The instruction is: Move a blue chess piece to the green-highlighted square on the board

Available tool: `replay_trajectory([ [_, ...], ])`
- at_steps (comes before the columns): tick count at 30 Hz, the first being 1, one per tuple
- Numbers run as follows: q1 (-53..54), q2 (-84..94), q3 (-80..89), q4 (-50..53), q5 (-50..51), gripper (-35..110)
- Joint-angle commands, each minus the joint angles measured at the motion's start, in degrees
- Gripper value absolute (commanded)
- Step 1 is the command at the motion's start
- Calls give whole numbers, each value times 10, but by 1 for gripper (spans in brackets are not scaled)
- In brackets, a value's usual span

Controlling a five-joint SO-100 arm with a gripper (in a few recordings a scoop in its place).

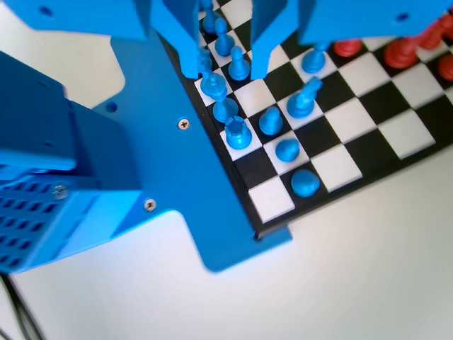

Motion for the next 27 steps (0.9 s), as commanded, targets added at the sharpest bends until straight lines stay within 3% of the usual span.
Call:
replay_trajectory([
  [1,-25,28,27,-60,12,13],
  [6,-51,28,76,-122,25,14],
  [27,-42,31,134,-171,-4,14],
])
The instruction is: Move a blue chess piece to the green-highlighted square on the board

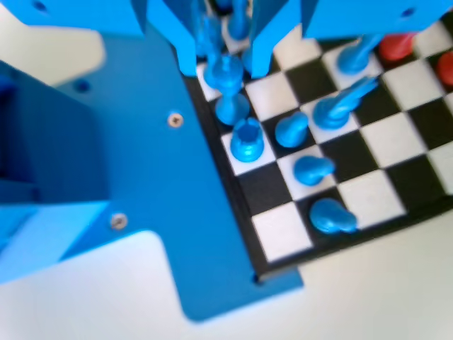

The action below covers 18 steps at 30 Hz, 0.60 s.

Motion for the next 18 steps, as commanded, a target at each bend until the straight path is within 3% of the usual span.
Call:
replay_trajectory([
  [1,12,31,15,-18,-16,14],
  [18,15,31,53,-73,-29,1],
])
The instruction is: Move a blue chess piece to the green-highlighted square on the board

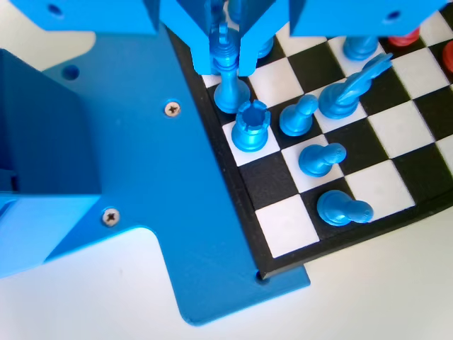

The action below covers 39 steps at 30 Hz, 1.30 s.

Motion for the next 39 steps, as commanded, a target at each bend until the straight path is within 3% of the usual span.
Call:
replay_trajectory([
  [1,2,25,10,-14,-18,1],
  [7,7,27,-18,23,-23,1],
  [25,68,83,-231,328,-74,1],
  [31,153,86,-244,344,-124,1],
  [39,215,33,-217,265,-128,1],
])
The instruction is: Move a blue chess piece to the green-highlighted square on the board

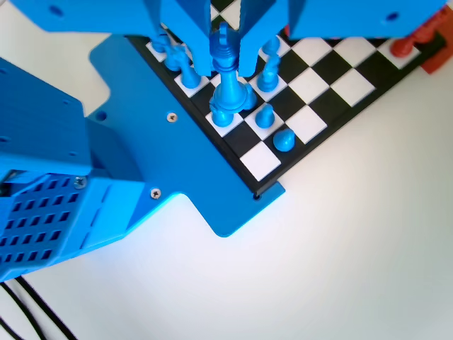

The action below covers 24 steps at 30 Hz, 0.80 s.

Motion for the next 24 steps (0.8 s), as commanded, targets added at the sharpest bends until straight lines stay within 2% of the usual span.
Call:
replay_trajectory([
  [1,27,-10,7,-39,-126,1],
  [13,45,-57,118,-222,-117,1],
  [24,42,-62,162,-275,-117,1],
])
